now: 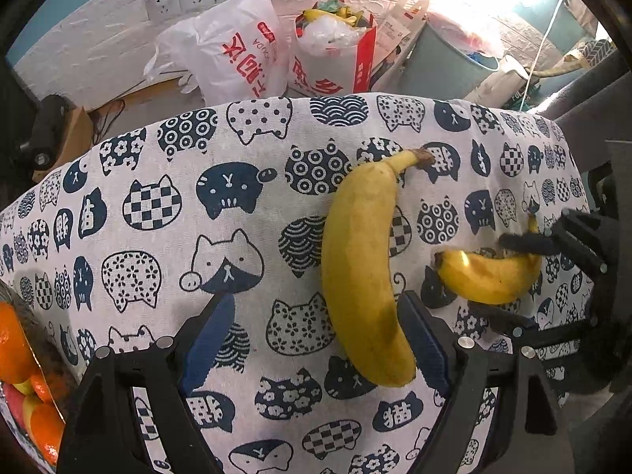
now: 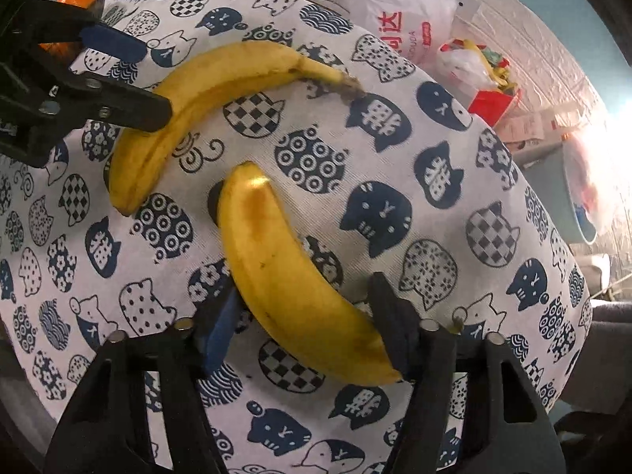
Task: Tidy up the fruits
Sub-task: 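Close the left tool on one banana while the right tool closes on the other banana, then carry both bananas up and over to the fruit bowl with both tools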
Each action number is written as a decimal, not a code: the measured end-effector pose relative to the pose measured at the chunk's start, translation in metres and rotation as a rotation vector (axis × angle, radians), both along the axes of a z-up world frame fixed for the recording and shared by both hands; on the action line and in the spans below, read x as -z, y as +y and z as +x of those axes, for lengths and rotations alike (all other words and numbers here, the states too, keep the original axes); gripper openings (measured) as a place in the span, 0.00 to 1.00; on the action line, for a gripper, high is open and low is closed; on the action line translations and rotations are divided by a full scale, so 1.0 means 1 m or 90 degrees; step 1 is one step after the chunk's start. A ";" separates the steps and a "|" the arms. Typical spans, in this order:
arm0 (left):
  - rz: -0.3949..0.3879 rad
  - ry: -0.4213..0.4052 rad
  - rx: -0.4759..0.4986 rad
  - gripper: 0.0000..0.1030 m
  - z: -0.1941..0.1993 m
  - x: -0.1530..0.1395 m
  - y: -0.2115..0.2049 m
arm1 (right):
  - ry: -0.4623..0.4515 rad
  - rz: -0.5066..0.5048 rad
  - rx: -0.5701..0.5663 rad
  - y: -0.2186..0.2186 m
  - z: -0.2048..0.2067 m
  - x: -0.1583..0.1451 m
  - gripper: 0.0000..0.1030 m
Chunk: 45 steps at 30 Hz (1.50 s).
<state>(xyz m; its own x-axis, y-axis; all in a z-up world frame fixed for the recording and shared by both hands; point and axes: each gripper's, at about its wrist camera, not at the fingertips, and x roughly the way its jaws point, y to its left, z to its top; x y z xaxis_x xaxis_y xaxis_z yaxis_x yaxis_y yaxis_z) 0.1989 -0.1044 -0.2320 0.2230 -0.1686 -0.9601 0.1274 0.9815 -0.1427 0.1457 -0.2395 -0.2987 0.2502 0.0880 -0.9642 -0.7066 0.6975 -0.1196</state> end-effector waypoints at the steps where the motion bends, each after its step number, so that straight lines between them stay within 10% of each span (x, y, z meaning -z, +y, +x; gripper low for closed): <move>1: -0.001 0.000 -0.001 0.83 0.002 0.001 0.000 | 0.004 0.009 0.010 0.000 0.001 -0.002 0.50; 11: 0.010 -0.001 0.000 0.84 0.014 0.011 -0.013 | 0.062 0.118 0.199 -0.020 0.027 -0.007 0.42; 18: 0.018 -0.019 0.013 0.79 0.015 0.010 -0.021 | 0.065 0.120 0.164 -0.015 0.027 -0.012 0.45; 25: 0.013 -0.028 0.051 0.38 0.008 0.006 -0.028 | 0.047 0.057 0.115 -0.012 0.011 0.000 0.55; 33: 0.026 -0.031 0.061 0.36 -0.005 0.004 -0.028 | 0.031 0.099 0.133 -0.021 0.003 -0.005 0.35; 45: 0.024 -0.048 0.060 0.35 -0.039 -0.015 -0.016 | 0.017 0.154 0.160 -0.011 -0.011 -0.031 0.33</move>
